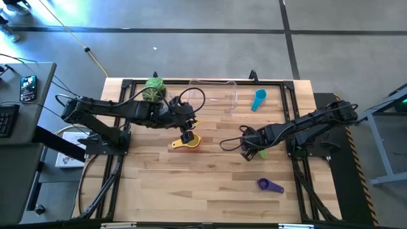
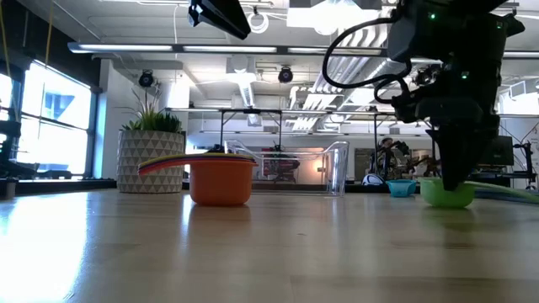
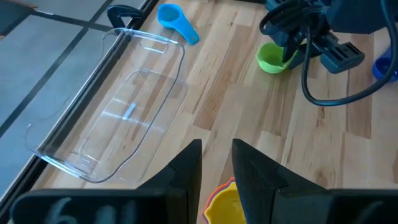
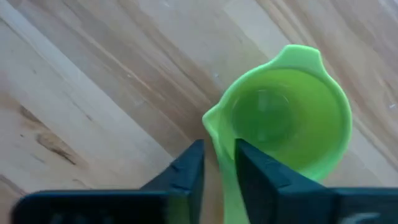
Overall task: Nest measuring cups in basket
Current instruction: Stack the green measuring cup on top of the yellow measuring cup
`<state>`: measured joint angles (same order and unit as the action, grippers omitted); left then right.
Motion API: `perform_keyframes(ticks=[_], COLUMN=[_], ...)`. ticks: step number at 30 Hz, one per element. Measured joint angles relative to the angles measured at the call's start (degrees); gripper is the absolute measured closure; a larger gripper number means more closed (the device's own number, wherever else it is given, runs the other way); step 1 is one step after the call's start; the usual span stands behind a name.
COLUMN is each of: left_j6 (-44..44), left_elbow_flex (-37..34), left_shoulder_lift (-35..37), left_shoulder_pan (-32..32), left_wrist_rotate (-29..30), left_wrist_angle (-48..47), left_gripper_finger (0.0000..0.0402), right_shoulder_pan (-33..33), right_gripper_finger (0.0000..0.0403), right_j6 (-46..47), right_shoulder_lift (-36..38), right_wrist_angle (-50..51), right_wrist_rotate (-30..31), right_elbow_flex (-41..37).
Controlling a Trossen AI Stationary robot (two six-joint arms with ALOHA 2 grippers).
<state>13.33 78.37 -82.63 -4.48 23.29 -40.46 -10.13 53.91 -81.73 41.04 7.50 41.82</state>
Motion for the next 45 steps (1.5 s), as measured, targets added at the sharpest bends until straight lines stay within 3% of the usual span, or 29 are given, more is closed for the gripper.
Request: perform_keyframes(ticks=[4,14,25,31,39,45], left_j6=[0.1,0.6,1.6,1.5,1.5,1.5], left_elbow_flex=[0.0,0.0,0.0,0.0,0.0,0.0], left_shoulder_lift=[0.0,0.0,0.0,0.1,0.1,0.2], left_shoulder_pan=[0.0,-0.1,-2.4,-3.4,-4.5,-5.1], left_wrist_rotate=[-0.1,-0.2,0.6,3.0,2.9,2.9], left_wrist_angle=[0.0,-7.7,-21.1,-27.2,-31.2,-34.5], left_gripper_finger=[0.0323,0.0323,0.0323,0.0323,0.0323,0.0323], right_shoulder_pan=[0.0,0.0,-1.0,-2.6,-4.0,-5.0], right_gripper_finger=[0.0392,0.0397,0.0401,0.0402,0.0402,0.0402], right_j6=[0.4,9.7,14.5,12.5,11.3,11.6], right_shoulder_lift=[0.0,0.1,-1.4,-11.2,-28.6,-37.3], right_wrist_angle=[-0.1,-0.5,-2.8,-0.5,16.9,21.6], right_wrist_rotate=[-0.3,-1.6,3.0,4.5,4.0,2.5], right_elbow_flex=[0.0,3.0,16.1,30.8,52.4,61.4])
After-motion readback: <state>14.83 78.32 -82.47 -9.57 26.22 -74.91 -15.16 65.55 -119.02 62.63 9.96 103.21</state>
